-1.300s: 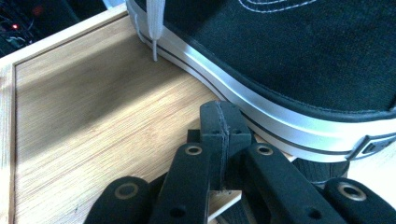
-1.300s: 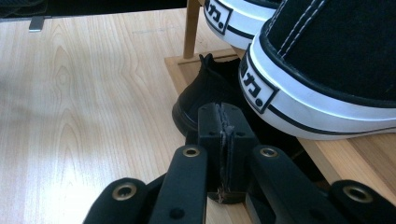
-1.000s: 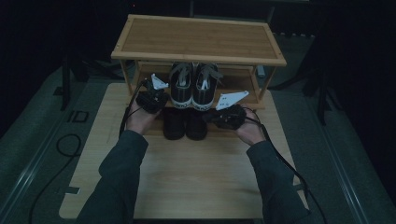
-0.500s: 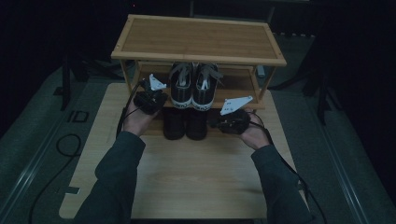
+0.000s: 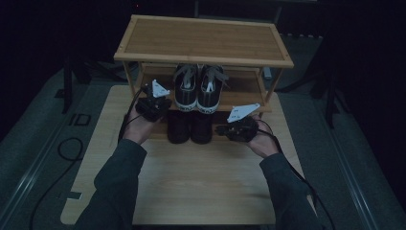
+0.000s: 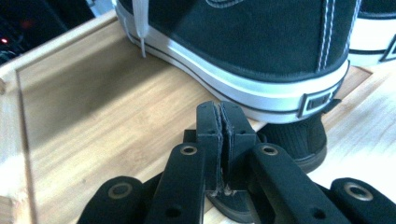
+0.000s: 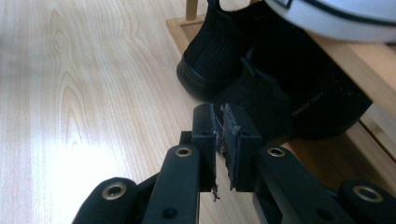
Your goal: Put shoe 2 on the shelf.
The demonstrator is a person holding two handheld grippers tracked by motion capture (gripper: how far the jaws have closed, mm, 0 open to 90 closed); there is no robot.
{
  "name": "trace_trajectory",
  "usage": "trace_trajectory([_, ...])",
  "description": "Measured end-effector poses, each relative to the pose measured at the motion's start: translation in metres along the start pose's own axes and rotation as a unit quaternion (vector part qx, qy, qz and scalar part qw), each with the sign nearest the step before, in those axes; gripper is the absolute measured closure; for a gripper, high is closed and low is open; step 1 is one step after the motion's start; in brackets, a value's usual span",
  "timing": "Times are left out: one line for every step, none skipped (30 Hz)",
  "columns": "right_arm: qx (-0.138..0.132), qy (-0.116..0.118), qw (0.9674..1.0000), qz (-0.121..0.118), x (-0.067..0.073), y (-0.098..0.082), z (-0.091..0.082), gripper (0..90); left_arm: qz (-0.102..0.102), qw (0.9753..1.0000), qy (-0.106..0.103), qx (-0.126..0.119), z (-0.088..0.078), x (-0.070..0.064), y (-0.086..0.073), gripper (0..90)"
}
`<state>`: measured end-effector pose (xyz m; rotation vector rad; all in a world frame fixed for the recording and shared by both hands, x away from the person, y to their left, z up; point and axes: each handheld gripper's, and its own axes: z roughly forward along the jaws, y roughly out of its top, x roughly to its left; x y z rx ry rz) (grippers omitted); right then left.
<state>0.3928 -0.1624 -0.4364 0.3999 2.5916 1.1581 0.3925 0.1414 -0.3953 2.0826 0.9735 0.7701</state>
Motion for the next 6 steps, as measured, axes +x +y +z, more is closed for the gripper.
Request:
trace_trajectory([0.001,0.0,1.0,0.002,-0.0001,-0.0012,0.0002,83.2,-0.005,1.0,-0.003,-0.005,-0.0009,0.001,-0.0019,87.3])
trace_trajectory([0.002,0.0,1.0,0.002,-0.0003,-0.0025,0.0004,83.3,-0.012,0.9999,-0.005,-0.008,-0.0017,0.0012,-0.0029,87.2])
trace_trajectory([0.004,0.0,1.0,0.003,-0.0005,-0.0037,0.0004,83.3,-0.011,0.9999,-0.005,-0.009,-0.0028,0.0012,-0.0042,87.3])
trace_trajectory([0.004,-0.001,1.0,0.003,-0.0007,-0.0048,0.0004,83.3,-0.011,0.9999,-0.005,-0.01,-0.0035,0.0007,-0.0056,87.2])
trace_trajectory([0.005,-0.001,1.0,0.004,-0.0009,-0.0059,0.0003,83.3,-0.01,0.9999,-0.004,-0.012,-0.0042,0.0002,-0.0073,87.2])
trace_trajectory([0.005,-0.001,1.0,0.004,-0.0014,-0.0069,0.0002,83.3,-0.01,0.9999,-0.004,-0.012,-0.0042,0.0002,-0.0073,87.2])
